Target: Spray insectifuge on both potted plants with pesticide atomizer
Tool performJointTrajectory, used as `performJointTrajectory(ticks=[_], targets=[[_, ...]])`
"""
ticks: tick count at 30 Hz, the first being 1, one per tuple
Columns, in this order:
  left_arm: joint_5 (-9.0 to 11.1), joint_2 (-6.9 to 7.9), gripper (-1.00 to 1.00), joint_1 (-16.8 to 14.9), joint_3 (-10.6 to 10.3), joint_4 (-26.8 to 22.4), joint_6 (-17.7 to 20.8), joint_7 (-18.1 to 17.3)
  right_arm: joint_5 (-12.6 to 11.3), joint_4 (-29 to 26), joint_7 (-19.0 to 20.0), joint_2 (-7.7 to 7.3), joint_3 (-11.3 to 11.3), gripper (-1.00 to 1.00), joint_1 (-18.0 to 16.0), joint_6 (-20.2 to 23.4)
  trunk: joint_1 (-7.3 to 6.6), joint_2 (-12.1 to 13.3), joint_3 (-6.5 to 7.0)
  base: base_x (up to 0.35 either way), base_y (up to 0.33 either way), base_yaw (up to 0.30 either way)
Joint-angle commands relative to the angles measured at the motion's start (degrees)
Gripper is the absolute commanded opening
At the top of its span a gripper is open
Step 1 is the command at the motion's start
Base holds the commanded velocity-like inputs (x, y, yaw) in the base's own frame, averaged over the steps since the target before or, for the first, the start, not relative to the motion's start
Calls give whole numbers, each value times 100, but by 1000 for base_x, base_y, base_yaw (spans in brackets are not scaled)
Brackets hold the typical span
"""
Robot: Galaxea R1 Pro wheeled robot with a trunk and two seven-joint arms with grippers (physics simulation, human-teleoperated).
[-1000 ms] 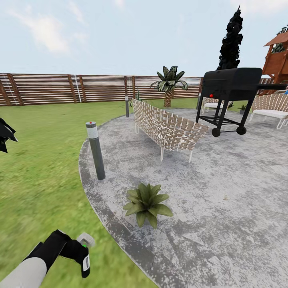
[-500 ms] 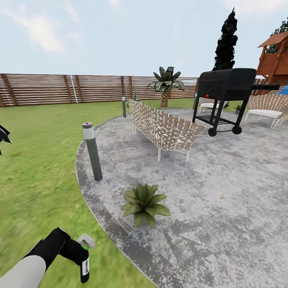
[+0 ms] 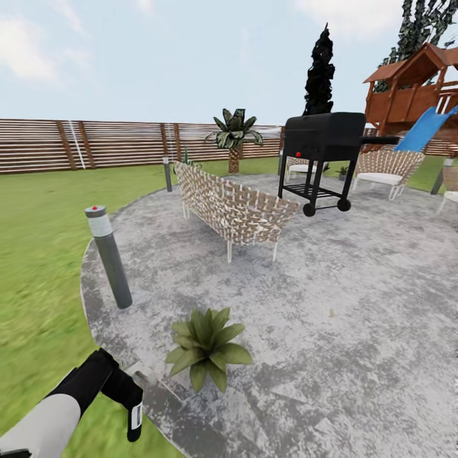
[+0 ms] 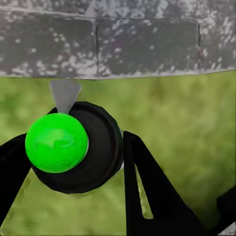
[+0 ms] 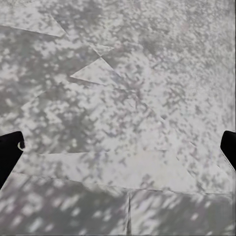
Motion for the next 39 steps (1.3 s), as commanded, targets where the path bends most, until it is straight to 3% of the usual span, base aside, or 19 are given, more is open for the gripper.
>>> performJointTrajectory(ticks=[1,4,7,8,39], targets=[[-40,-5,-100,-1,-76,-26,43,-89,-98,5,-8,-2,52,100,-5,-18,2,-2,-2,337,2,-282],[-46,-6,-100,-2,-301,-111,47,-326,-172,5,-9,-2,52,100,-5,-18,2,-2,7,337,1,-273],[-56,36,-100,1,-360,-332,44,-433,-188,5,-9,-5,55,100,-5,-18,2,-2,9,330,0,-115],[-77,238,-100,68,-751,-437,10,-745,-157,37,35,3,105,100,-5,-18,2,-2,9,-58,0,0],[-82,238,-100,68,-827,-428,26,-751,-157,39,35,4,105,100,-5,-18,2,-2,9,-44,48,0]])
